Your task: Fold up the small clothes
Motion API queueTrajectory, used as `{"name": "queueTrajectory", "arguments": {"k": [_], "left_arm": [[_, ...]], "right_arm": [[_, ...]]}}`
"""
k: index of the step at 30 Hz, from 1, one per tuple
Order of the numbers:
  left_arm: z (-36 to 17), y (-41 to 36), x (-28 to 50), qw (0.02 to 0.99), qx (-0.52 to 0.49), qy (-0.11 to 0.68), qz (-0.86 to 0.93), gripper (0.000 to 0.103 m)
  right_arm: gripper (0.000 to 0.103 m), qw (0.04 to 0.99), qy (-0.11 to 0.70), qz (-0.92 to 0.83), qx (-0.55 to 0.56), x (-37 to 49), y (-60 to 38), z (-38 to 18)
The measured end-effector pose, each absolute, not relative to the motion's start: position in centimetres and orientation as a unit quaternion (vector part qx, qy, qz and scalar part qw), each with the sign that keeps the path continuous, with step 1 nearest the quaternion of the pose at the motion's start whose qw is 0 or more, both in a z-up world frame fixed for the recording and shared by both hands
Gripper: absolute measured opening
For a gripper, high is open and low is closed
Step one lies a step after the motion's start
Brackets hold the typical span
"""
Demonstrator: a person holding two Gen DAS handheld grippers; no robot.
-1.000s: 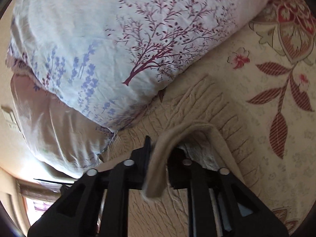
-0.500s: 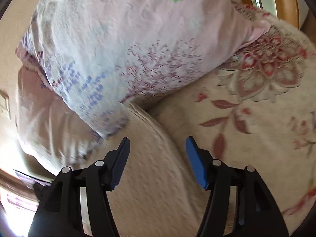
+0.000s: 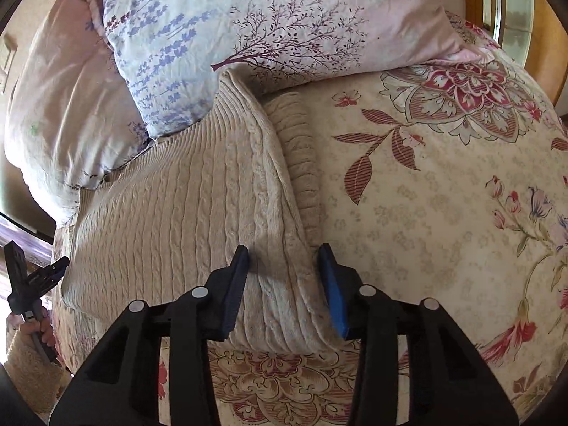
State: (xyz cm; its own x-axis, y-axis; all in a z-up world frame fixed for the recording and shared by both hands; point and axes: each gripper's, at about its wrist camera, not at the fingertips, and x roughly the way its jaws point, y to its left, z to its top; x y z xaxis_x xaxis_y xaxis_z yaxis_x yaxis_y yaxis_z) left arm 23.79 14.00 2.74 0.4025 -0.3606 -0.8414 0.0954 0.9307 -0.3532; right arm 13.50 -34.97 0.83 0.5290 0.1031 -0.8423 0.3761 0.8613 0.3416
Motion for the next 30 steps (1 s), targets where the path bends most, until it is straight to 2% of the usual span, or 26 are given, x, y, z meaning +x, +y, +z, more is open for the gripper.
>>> {"name": "queueTrajectory", "arguments": {"k": [5, 8, 13, 22, 30], "left_arm": [[2.5, 13.0, 23.4, 0.825, -0.11, 0.534, -0.146, 0.034], [2.4, 12.9, 23.0, 0.824, -0.115, 0.535, -0.15, 0.019], [2.8, 12.9, 22.4, 0.825, -0.127, 0.529, -0.153, 0.011], [5.3, 14.3, 21.2, 0.828, -0.153, 0.506, -0.186, 0.009], [4.8, 15.4, 20.5, 0.818, -0.167, 0.516, -0.195, 0.009]], "right_arm": [[0.03, 0.848, 0.474, -0.083, 0.224, 12.8, -34.6, 1.5], [0.025, 0.852, 0.47, -0.084, 0.216, 12.4, -34.5, 1.5], [0.02, 0.854, 0.467, -0.087, 0.211, 11.9, -34.4, 1.2], [0.009, 0.87, 0.424, -0.088, 0.234, 9.7, -34.2, 3.6], [0.009, 0.856, 0.432, -0.101, 0.267, 8.1, -34.0, 2.8]]}}
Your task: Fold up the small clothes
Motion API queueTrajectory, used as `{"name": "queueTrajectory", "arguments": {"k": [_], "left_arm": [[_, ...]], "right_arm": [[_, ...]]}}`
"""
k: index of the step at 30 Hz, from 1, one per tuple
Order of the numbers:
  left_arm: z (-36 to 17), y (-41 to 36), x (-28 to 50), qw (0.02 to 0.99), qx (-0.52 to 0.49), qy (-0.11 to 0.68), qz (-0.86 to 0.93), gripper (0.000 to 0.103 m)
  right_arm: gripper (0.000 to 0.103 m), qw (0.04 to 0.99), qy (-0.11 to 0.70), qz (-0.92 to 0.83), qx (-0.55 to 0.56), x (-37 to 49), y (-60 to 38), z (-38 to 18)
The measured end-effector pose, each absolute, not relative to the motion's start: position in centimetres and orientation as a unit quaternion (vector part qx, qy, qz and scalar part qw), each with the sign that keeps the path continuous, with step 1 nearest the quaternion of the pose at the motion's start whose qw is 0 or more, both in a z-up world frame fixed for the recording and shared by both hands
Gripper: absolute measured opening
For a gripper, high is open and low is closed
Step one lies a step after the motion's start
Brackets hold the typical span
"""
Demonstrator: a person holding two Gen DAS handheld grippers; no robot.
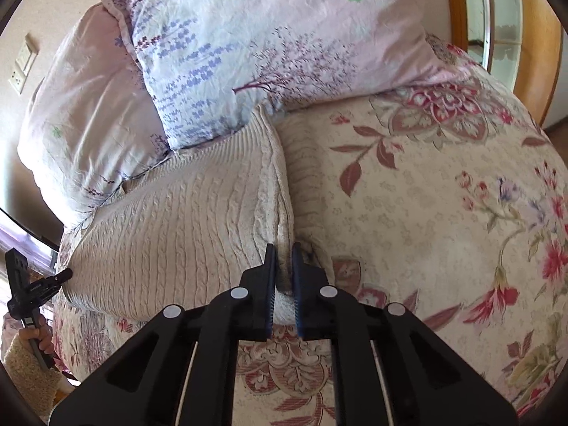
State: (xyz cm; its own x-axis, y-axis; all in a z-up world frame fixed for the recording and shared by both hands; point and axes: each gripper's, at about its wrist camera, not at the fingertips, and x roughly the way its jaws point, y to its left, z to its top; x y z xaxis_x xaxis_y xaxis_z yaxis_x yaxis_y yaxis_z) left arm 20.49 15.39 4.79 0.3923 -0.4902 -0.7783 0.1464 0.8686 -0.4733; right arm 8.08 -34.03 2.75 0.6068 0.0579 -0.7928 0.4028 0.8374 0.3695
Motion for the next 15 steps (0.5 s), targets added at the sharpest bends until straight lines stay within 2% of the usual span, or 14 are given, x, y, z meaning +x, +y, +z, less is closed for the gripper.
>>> {"name": "queueTrajectory", "arguments": {"k": [15], "left_arm": [[2.3, 15.2, 20.1, 0.814, -0.118, 0.54, -0.18, 0.01]], "right_arm": [[0.009, 0.832, 0.476, -0.164, 0.233, 8.7, -33.9, -0.3]]}}
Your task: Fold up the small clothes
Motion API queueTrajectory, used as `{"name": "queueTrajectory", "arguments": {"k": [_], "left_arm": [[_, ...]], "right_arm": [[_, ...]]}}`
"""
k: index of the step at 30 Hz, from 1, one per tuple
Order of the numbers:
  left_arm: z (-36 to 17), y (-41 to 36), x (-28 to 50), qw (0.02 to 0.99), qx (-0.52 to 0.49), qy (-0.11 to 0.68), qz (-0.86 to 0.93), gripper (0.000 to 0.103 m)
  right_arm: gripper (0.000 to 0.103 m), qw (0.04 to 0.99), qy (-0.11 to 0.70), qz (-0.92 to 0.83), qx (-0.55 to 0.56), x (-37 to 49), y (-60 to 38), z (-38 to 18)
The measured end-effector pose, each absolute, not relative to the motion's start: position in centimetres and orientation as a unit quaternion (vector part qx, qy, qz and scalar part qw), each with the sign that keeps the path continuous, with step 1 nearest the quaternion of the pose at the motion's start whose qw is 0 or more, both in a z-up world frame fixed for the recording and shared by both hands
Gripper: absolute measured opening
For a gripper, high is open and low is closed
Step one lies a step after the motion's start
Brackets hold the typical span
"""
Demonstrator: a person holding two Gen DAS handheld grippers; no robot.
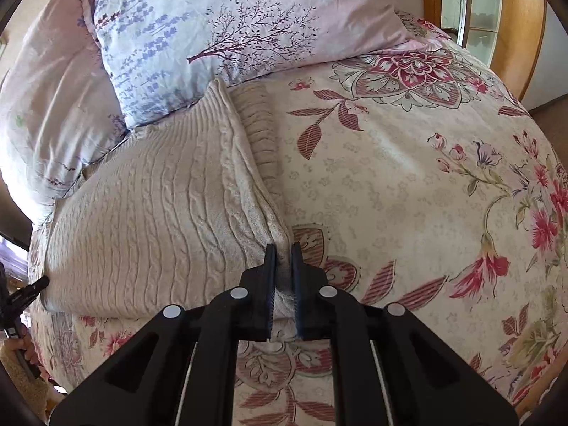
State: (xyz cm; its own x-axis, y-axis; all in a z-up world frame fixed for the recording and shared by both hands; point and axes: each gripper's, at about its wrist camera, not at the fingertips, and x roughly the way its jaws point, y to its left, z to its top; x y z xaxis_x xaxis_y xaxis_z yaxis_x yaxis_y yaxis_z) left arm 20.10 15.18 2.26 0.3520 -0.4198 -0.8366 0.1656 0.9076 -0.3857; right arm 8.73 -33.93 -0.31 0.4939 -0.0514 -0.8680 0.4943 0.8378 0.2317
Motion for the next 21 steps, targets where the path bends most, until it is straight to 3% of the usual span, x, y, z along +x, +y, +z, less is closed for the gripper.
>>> {"name": "queueTrajectory", "arguments": {"k": [5, 8, 10, 16, 21], "left_arm": [[2.3, 15.0, 20.0, 0.82, -0.12, 0.533, -0.172, 0.015], [2.8, 15.2, 19.8, 0.821, -0.132, 0.528, -0.176, 0.021], [3.7, 15.7, 19.6, 0.829, -0.144, 0.513, -0.168, 0.035], [7.3, 14.0, 20.1, 0.863, -0.152, 0.451, -0.172, 0.057], [6.5, 9.3, 21.8, 0.85, -0.125, 0.468, -0.208, 0.059]], "right_arm": [[0.016, 0.832, 0.484, -0.165, 0.216, 9.0, -33.7, -0.2], [0.037, 0.838, 0.472, -0.169, 0.214, 8.9, -33.7, 0.9], [0.051, 0.856, 0.446, -0.171, 0.199, 9.1, -33.5, 2.5], [0.055, 0.879, 0.434, -0.118, 0.157, 12.8, -31.1, 3.8], [0.055, 0.875, 0.454, -0.096, 0.135, 15.4, -28.9, 2.4]]}}
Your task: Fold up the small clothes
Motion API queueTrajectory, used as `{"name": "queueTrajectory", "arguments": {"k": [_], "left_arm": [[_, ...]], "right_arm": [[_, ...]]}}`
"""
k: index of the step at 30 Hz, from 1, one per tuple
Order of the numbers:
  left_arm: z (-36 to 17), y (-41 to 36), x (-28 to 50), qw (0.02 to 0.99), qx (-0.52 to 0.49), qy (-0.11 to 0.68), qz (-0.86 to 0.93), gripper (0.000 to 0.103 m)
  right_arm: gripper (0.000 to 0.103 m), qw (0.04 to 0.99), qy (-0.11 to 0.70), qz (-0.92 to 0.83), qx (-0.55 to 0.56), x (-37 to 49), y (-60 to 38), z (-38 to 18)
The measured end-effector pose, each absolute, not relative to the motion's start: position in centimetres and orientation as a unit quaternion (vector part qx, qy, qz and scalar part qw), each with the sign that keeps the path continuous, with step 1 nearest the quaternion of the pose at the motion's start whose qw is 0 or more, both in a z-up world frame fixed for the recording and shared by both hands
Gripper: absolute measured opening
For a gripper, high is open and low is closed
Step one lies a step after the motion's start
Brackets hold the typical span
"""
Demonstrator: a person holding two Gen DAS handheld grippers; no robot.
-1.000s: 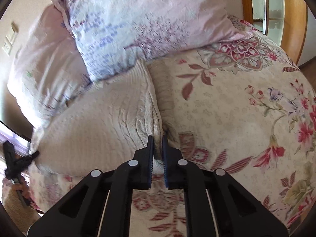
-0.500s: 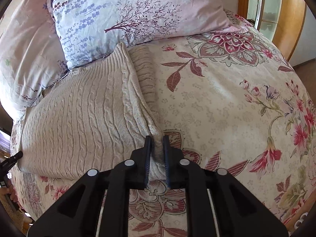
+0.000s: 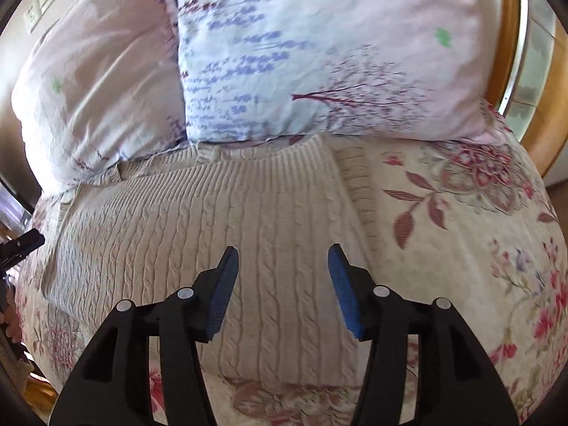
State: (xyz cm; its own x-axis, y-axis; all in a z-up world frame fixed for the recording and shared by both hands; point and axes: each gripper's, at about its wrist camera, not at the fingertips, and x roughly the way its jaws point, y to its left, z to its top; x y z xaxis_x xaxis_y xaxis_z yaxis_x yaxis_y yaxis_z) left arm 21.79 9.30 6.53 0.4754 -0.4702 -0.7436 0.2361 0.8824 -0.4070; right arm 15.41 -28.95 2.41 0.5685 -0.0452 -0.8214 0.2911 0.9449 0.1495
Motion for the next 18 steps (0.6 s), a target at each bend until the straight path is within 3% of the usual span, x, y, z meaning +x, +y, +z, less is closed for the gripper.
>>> {"name": "queueTrajectory", "arguments": {"k": [8, 18], "left_arm": [[3.0, 6.4, 24.0, 0.833, -0.088, 0.516, -0.177, 0.059], [2.2, 8.3, 22.9, 0.84, -0.148, 0.489, -0.182, 0.057]], "right_arm": [[0.065, 0.852, 0.489, -0.117, 0.141, 17.2, -29.6, 0.0], [0.069, 0.863, 0.482, -0.124, 0.085, 17.4, -28.3, -0.9]]}}
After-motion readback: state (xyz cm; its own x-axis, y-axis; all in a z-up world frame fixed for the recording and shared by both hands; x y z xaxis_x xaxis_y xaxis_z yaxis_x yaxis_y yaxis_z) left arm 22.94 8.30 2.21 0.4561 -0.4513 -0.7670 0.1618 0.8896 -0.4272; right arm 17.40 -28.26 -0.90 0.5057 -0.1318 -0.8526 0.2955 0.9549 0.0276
